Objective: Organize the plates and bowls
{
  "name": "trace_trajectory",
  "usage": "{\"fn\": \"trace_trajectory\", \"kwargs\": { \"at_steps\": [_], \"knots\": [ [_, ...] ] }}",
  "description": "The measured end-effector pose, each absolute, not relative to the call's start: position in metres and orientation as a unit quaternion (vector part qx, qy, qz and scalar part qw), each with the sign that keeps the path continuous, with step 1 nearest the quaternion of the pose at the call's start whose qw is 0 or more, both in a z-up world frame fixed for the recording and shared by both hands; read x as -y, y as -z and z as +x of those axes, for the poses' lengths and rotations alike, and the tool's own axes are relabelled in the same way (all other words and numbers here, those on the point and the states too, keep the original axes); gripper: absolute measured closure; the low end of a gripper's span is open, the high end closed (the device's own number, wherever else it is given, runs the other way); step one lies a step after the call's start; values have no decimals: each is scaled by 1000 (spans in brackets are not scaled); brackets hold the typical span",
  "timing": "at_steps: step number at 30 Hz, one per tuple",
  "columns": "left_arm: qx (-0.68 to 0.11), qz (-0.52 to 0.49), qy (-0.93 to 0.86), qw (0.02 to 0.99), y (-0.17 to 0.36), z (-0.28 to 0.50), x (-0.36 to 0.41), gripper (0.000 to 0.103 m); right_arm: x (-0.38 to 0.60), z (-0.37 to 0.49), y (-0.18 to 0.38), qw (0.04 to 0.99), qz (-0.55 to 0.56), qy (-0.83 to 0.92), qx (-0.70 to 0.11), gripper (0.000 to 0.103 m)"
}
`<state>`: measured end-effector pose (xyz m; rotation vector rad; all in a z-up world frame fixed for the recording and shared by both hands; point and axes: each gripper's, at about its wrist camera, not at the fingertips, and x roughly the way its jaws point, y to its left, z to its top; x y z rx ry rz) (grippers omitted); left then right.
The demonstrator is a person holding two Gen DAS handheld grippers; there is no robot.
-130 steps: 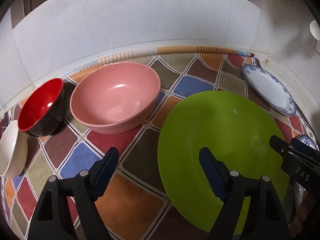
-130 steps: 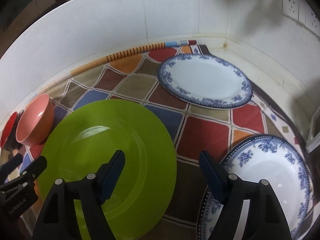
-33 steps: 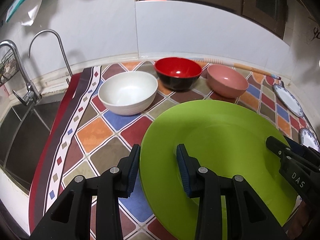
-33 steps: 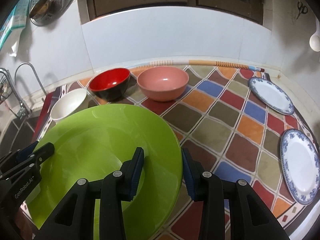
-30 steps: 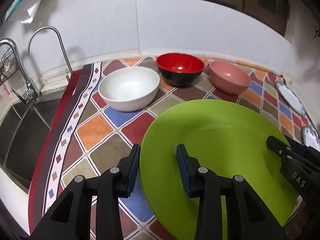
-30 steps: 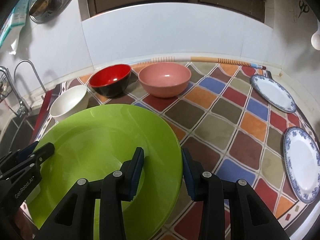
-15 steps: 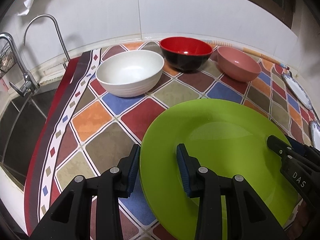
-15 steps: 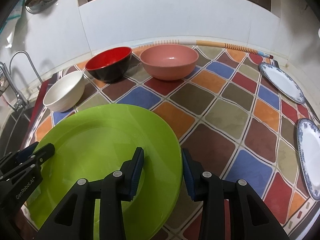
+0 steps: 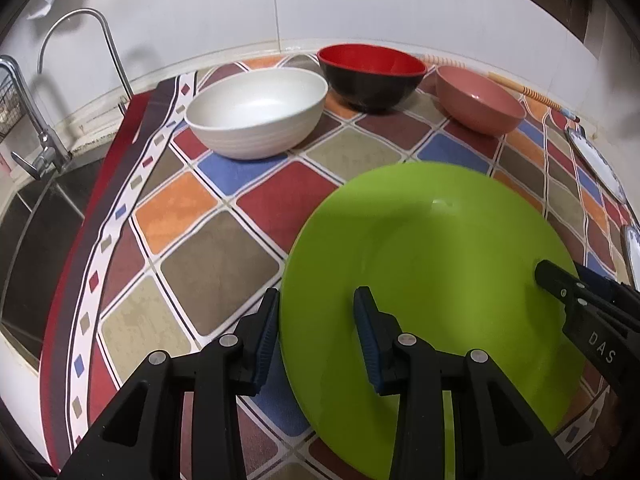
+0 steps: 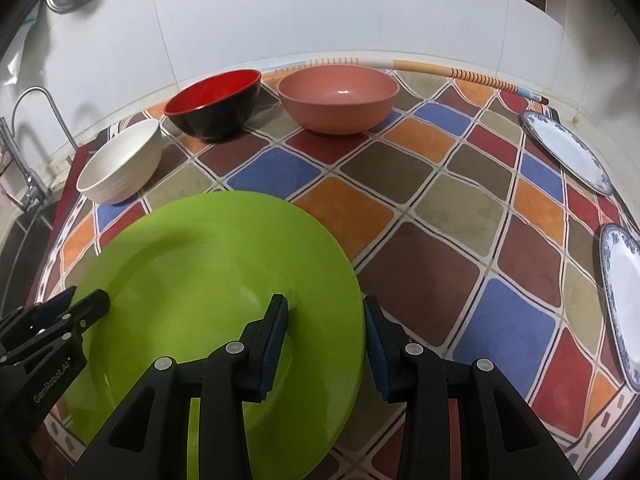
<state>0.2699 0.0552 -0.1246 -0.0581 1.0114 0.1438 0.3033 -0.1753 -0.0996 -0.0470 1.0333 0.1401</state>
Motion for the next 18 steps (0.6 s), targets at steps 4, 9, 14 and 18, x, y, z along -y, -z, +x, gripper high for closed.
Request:
{"fn": "trace_trajectory", "kwargs": {
  "at_steps": [4, 9, 14, 18],
  "knots": [
    [-484, -24, -66, 872, 127, 269, -55, 65, 175, 302, 103, 864, -22, -63, -499, 64],
    [-483, -23, -59, 873, 128, 269, -55, 65, 174, 301, 104, 865, -21, -59, -499, 64],
    [-477, -19, -58, 877, 124, 266, -55, 48, 174, 300, 105, 865, -19, -58, -497, 63],
    [-460, -14, -50, 887, 110, 262, -52, 39, 177, 299, 99, 870, -25, -47, -489, 57]
  ]
}}
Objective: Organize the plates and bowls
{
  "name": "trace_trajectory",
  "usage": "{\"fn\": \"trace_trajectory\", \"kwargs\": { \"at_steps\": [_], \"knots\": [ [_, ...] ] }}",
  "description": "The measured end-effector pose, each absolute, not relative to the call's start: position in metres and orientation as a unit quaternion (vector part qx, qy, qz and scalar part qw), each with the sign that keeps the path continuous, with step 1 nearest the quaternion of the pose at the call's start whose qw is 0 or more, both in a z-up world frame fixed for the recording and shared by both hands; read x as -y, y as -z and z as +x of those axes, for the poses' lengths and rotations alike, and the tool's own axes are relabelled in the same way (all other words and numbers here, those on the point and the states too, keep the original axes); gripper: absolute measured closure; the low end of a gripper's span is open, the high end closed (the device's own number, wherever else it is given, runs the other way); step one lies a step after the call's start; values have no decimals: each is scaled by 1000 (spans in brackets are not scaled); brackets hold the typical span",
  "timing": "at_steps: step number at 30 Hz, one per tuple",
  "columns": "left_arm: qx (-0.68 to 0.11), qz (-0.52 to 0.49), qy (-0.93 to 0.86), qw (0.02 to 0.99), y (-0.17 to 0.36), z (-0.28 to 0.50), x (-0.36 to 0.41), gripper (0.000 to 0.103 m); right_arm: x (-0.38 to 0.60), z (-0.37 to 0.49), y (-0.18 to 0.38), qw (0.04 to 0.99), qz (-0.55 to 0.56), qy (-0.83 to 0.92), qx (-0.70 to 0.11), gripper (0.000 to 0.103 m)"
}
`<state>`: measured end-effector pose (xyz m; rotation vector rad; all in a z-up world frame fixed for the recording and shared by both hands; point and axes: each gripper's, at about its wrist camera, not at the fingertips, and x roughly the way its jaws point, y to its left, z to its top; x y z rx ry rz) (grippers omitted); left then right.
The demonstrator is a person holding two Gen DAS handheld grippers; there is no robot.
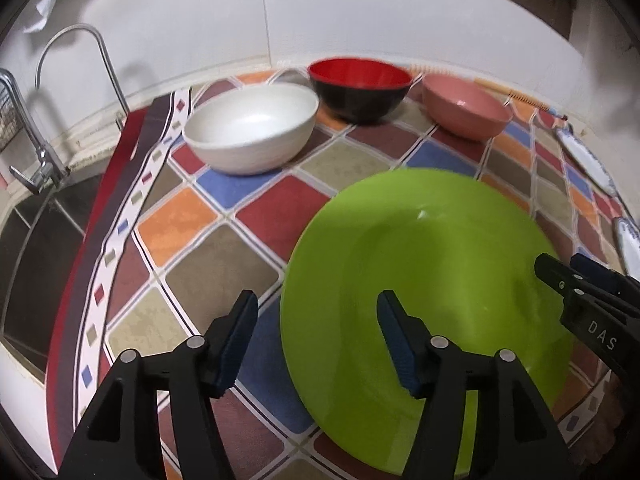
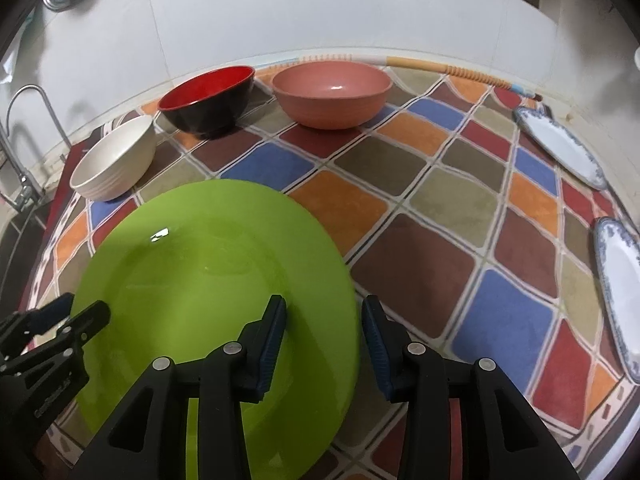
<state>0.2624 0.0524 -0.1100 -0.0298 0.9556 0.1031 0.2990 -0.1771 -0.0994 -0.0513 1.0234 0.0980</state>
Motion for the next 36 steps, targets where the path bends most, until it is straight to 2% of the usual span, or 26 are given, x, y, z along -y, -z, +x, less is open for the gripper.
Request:
{"fn": "trace_trajectory", "kwargs": {
  "at_steps": [1, 5, 7, 11, 17, 20, 36],
  "knots": [
    [-455, -13, -44, 889, 105, 262, -51, 37, 179, 298, 97, 872, -22, -43, -487, 50],
    [-424, -4, -15, 905, 83, 258, -40, 29, 187, 292, 83, 882, -16, -24, -471, 44],
    [-412, -1, 1, 911, 72, 258, -34, 29, 193, 286, 72, 888, -8, -11, -459, 40],
    [-382, 6, 31, 924, 51, 258, -16, 22, 210, 272, 47, 906, 4, 25, -422, 29],
    [-345, 7, 81, 935, 26, 260, 17, 15, 239, 248, 7, 929, 15, 91, -358, 19],
    [-329, 13, 99, 939, 16, 261, 36, 11, 257, 235, -10, 935, 22, 125, -331, 18],
    [-290, 37, 205, 934, -16, 269, 146, 10, 352, 187, -60, 926, 19, 276, -257, 18]
  ]
}}
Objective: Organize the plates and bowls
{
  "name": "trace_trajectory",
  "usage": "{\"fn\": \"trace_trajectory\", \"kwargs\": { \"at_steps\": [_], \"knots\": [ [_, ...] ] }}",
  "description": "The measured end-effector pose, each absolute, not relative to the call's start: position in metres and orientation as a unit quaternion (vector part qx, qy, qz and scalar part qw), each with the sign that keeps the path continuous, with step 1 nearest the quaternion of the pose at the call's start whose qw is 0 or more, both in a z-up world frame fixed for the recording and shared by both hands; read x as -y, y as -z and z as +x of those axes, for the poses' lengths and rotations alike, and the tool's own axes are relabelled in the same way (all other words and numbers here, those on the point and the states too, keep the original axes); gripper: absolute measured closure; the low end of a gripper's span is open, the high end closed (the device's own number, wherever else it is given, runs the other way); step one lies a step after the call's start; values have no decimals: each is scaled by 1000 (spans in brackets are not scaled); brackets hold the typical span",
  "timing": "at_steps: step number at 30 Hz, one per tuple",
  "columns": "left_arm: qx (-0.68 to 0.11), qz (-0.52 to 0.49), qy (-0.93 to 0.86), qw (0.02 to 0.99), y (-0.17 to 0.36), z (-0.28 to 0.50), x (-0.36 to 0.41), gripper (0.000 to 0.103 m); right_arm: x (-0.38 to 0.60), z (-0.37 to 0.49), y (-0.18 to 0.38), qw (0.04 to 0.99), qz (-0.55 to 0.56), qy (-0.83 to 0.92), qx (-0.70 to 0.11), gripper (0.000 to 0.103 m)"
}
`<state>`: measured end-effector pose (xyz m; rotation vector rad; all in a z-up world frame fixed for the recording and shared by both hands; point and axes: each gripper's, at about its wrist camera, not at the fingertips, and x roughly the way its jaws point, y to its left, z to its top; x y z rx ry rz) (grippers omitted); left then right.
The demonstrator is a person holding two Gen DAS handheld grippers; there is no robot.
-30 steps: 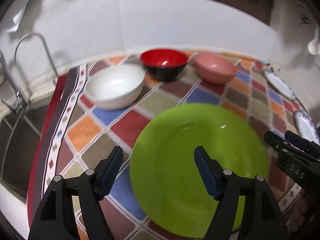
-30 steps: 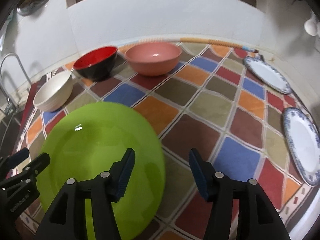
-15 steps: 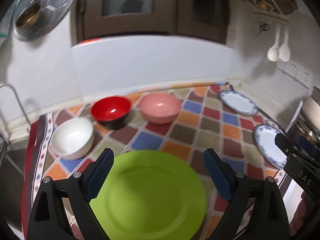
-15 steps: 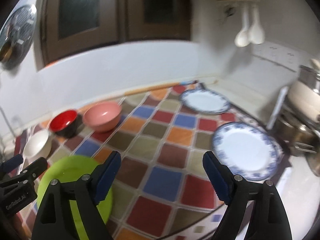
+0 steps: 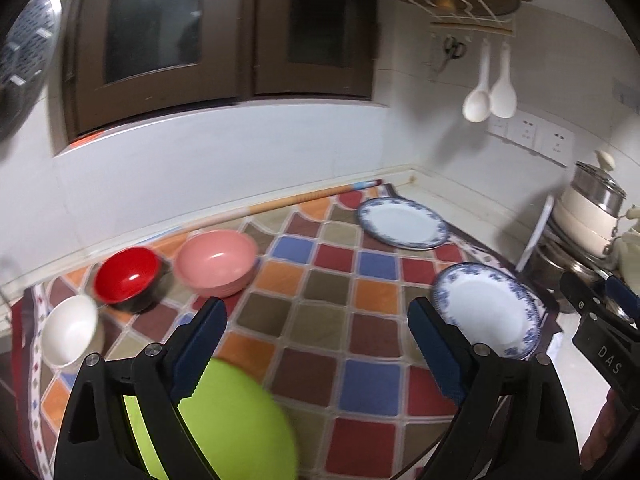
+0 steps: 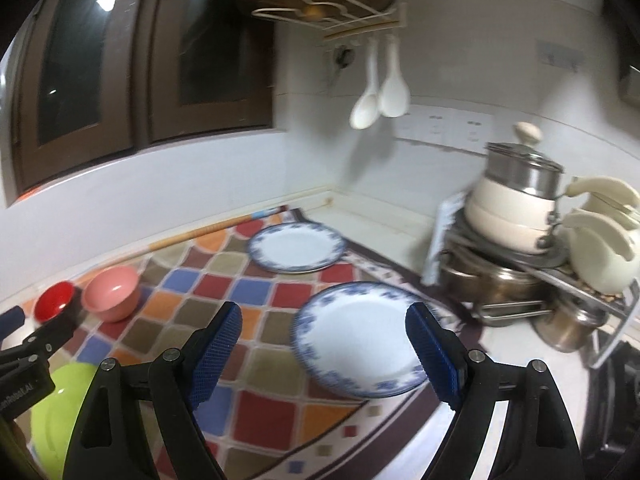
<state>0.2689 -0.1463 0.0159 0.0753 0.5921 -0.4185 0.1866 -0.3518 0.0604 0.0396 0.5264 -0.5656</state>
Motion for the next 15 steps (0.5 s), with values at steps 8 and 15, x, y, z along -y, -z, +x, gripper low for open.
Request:
{"fn": "trace_trajectory", "kwargs": {
  "at_steps": [8, 15],
  "knots": [
    [-277, 56, 235, 930, -14, 275, 204, 11, 397, 176, -60, 913, 34, 321, -249, 18],
    [-294, 70, 253, 919, 0, 288, 250, 11, 438, 174, -48, 903, 57, 341, -255, 18]
  ]
}}
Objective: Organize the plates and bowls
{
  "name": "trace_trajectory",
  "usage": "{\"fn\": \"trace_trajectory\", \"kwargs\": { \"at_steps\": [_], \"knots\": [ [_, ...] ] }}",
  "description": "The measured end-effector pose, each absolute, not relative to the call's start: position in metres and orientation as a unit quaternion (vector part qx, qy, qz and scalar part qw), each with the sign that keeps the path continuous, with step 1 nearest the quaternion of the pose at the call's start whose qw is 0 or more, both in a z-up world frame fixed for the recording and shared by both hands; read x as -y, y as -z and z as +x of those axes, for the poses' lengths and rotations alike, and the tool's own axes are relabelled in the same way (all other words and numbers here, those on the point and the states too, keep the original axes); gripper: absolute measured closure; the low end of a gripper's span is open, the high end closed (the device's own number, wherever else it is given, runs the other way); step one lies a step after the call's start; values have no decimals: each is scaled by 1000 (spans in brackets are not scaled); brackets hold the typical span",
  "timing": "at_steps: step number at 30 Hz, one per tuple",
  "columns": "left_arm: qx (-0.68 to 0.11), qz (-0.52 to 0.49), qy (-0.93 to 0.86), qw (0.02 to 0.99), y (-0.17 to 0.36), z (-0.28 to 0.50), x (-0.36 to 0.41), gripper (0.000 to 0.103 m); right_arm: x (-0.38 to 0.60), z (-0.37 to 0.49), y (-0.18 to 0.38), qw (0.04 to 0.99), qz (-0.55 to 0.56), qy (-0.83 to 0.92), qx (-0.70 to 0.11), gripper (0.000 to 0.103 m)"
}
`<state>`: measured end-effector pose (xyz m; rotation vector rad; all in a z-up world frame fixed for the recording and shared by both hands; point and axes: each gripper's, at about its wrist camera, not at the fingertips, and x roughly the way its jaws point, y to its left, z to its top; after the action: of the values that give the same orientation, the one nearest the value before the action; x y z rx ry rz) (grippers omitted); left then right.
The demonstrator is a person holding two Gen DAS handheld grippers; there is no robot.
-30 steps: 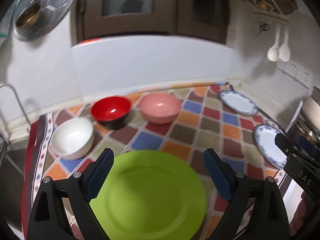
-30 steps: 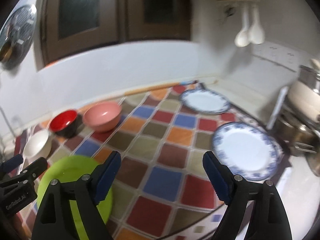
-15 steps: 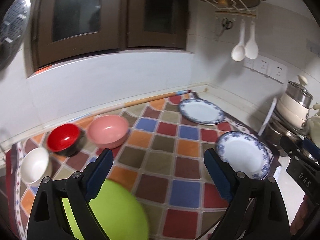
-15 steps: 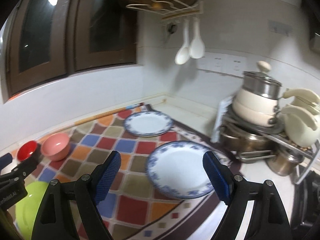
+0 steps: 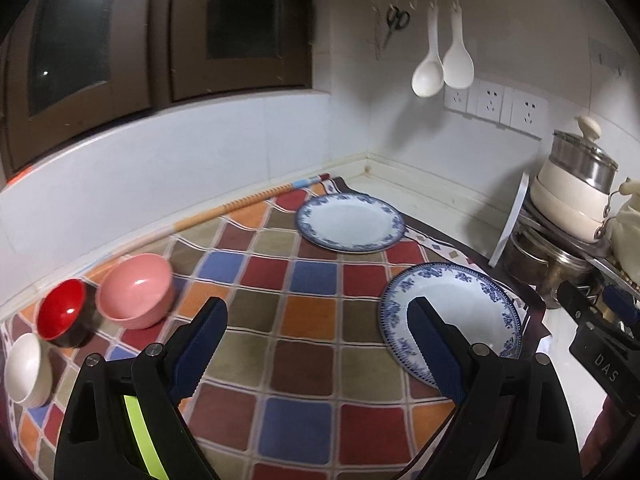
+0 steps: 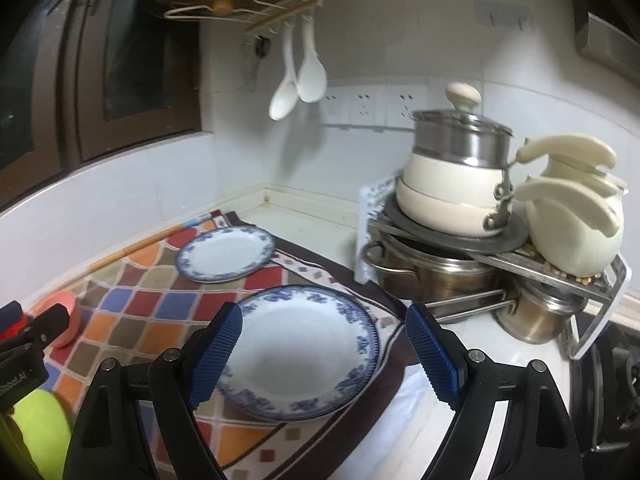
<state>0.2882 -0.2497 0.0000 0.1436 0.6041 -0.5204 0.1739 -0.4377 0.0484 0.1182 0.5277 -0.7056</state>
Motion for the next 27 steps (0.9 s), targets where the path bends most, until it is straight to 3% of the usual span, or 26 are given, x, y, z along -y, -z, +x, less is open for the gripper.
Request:
{"fn": "trace_trajectory", "kwargs": {
  "at_steps": [15, 27],
  "knots": [
    [-368, 116, 255, 887, 56, 328, 326, 20, 508, 190, 7, 882, 101, 347, -301, 23],
    [-411, 145, 257, 863, 104, 353, 366, 35, 539, 210, 53, 860, 123, 345, -356, 40]
  ]
}}
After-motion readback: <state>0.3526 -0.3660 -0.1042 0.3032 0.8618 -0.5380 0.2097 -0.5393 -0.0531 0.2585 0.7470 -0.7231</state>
